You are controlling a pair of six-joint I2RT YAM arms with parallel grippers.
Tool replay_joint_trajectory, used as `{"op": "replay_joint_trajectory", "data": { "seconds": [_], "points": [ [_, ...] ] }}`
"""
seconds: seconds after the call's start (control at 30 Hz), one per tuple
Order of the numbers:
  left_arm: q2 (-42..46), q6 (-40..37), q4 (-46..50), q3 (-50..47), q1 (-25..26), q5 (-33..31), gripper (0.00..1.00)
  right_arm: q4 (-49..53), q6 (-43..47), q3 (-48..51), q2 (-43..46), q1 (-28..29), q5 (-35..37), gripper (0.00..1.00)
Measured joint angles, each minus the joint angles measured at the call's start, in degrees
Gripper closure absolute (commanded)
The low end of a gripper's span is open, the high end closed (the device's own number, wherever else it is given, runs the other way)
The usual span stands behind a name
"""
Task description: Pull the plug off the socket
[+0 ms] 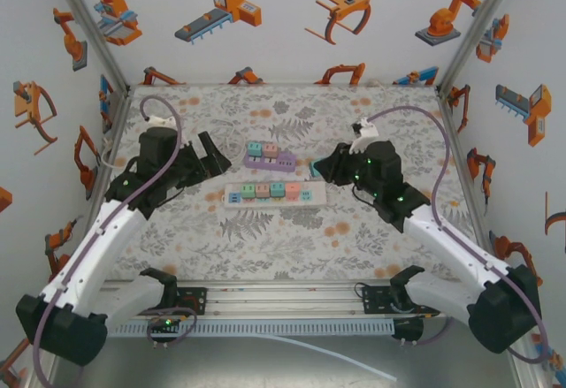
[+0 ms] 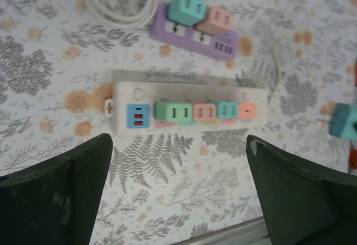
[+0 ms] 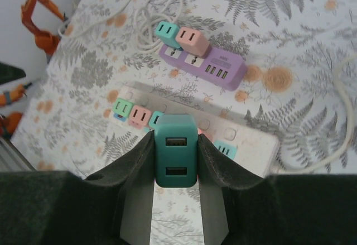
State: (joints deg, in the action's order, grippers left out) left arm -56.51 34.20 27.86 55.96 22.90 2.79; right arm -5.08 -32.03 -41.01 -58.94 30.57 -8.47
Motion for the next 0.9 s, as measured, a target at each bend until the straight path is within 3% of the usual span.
{"op": "replay_joint_trajectory", "data": {
  "seconds": [0.23,0.47,0.63,0.9],
  "points": [
    [6.25,-5.84,0.98,0.09,0.02,10.16,0.03,6.08,-15.08,7.82,10.16,0.0,3.96,1.0],
    [6.34,-9.73,3.41,0.17,0.02,14.69,0.03,12.39,-21.24,16.76,15.8,0.28,4.74,1.0],
    [6.16,-9.9,3.26,-0.26,0.02,15.1,0.03,10.71,-22.86,22.18,14.29,0.79,4.66,1.0],
    [5.99,-9.9,3.21,-0.42,0.02,14.82,0.03,1.51,-23.78,25.2,4.76,1.22,4.48,1.0]
  ]
}}
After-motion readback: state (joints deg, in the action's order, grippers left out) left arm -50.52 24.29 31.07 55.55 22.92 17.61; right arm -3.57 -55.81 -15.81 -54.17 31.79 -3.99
